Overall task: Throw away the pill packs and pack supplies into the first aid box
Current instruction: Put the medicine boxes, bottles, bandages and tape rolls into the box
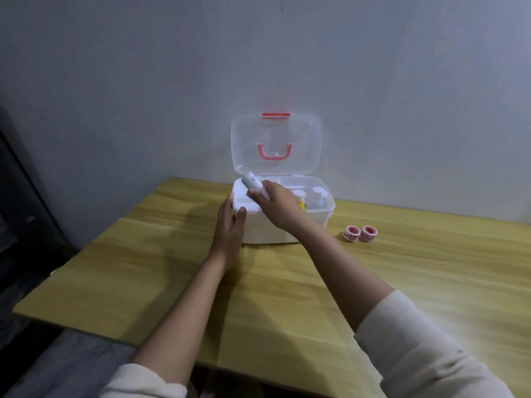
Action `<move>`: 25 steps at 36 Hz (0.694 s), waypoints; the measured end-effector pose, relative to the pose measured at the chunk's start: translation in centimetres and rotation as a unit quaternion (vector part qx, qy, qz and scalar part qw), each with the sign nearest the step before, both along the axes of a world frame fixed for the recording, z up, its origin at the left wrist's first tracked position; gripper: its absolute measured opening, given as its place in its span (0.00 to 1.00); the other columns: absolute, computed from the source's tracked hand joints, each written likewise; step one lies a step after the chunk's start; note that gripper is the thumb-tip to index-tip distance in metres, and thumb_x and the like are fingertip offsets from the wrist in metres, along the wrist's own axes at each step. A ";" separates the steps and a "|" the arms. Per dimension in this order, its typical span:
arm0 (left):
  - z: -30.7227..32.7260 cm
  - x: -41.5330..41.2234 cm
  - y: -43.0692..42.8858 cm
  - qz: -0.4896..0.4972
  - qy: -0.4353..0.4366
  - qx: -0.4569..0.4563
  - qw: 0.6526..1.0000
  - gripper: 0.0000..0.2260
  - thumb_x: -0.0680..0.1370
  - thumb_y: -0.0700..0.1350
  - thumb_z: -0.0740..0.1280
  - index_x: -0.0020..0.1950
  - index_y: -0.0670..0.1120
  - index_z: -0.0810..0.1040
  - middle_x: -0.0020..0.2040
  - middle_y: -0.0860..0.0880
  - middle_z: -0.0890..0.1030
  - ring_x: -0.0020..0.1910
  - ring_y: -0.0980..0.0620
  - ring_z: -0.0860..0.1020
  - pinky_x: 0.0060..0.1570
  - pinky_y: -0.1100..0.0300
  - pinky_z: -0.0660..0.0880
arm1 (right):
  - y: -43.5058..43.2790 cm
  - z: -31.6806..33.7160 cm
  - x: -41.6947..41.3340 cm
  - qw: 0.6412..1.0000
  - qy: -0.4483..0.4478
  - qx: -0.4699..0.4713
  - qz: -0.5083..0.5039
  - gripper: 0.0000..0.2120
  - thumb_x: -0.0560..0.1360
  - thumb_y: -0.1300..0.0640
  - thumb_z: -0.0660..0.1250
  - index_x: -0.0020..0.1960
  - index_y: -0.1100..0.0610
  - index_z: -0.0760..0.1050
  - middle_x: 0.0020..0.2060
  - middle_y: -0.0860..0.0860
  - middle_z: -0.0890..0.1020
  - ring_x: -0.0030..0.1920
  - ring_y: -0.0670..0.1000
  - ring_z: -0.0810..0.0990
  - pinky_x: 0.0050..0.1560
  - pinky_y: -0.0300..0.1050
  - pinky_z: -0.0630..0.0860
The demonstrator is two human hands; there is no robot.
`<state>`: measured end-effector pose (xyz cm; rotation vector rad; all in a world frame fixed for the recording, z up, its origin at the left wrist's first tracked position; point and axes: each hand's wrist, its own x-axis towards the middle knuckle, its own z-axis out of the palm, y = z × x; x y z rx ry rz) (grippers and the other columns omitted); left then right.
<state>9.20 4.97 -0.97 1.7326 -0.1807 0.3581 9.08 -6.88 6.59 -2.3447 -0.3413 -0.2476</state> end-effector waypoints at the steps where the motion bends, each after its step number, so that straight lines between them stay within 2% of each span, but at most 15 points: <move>1: 0.0 0.1 0.1 -0.001 0.001 -0.004 1.000 0.22 0.80 0.49 0.57 0.74 0.49 0.59 0.70 0.54 0.64 0.66 0.61 0.64 0.58 0.77 0.61 | 0.0 -0.1 0.2 1.000 0.007 -0.011 -0.003 0.15 0.79 0.50 0.57 0.40 0.59 0.64 0.36 0.52 0.70 0.39 0.53 0.68 0.30 0.38 0.58; 4: -0.2 0.2 0.2 -0.010 0.012 -0.024 1.000 0.22 0.80 0.48 0.58 0.74 0.47 0.59 0.72 0.49 0.64 0.68 0.58 0.64 0.65 0.64 0.62 | 0.1 -0.4 0.6 1.000 0.015 -0.008 -0.023 0.15 0.79 0.49 0.56 0.40 0.58 0.65 0.37 0.53 0.73 0.41 0.54 0.70 0.31 0.41 0.59; 7: -0.3 0.2 0.2 -0.010 0.012 -0.026 1.000 0.27 0.77 0.55 0.59 0.74 0.46 0.59 0.73 0.49 0.64 0.71 0.54 0.64 0.71 0.54 0.62 | 0.3 -0.9 0.9 0.997 -0.001 0.039 -0.061 0.16 0.79 0.49 0.56 0.49 0.62 0.70 0.45 0.58 0.78 0.44 0.56 0.73 0.39 0.45 0.63; 9: -0.3 0.1 0.1 -0.004 0.005 -0.018 1.000 0.33 0.73 0.61 0.58 0.74 0.47 0.60 0.72 0.51 0.65 0.71 0.54 0.64 0.71 0.53 0.62 | 0.5 -1.1 1.1 0.993 -0.015 0.071 -0.093 0.17 0.80 0.50 0.55 0.54 0.64 0.69 0.47 0.59 0.78 0.45 0.57 0.73 0.41 0.45 0.64; 11: -0.4 0.2 0.2 -0.003 0.006 -0.024 1.000 0.34 0.71 0.63 0.58 0.73 0.48 0.60 0.71 0.52 0.65 0.71 0.53 0.64 0.71 0.52 0.62 | 0.7 -1.1 1.3 0.989 -0.029 0.086 -0.118 0.15 0.80 0.52 0.55 0.56 0.64 0.68 0.48 0.60 0.77 0.45 0.56 0.72 0.42 0.44 0.63; 13: -0.5 0.3 0.2 -0.004 0.010 -0.030 0.999 0.33 0.72 0.62 0.58 0.74 0.48 0.60 0.72 0.49 0.66 0.71 0.53 0.64 0.71 0.48 0.62 | 0.9 -1.2 1.6 0.986 -0.032 0.093 -0.133 0.13 0.80 0.56 0.55 0.60 0.64 0.66 0.55 0.61 0.76 0.53 0.58 0.72 0.44 0.44 0.62; 16: -0.5 0.3 0.1 -0.002 0.016 -0.032 0.999 0.30 0.75 0.57 0.58 0.74 0.47 0.59 0.73 0.49 0.64 0.72 0.53 0.63 0.72 0.48 0.61 | 1.1 -1.2 2.0 0.986 -0.028 0.086 -0.138 0.14 0.79 0.61 0.55 0.64 0.65 0.63 0.62 0.61 0.72 0.61 0.59 0.70 0.44 0.39 0.59; 22: -0.5 0.3 0.0 0.003 0.001 -0.030 1.000 0.24 0.79 0.50 0.58 0.74 0.46 0.60 0.72 0.49 0.65 0.71 0.54 0.63 0.70 0.58 0.61 | 1.1 -1.1 1.7 0.990 -0.051 0.021 -0.126 0.14 0.77 0.65 0.53 0.62 0.67 0.65 0.63 0.61 0.69 0.61 0.61 0.69 0.55 0.48 0.66; 25: -0.6 0.4 0.0 0.001 -0.003 -0.031 1.000 0.24 0.79 0.51 0.58 0.74 0.47 0.60 0.70 0.50 0.66 0.69 0.56 0.65 0.68 0.59 0.62 | 0.6 -1.5 1.1 0.990 -0.056 -0.027 -0.124 0.14 0.77 0.65 0.53 0.60 0.66 0.69 0.61 0.59 0.71 0.60 0.59 0.70 0.54 0.49 0.68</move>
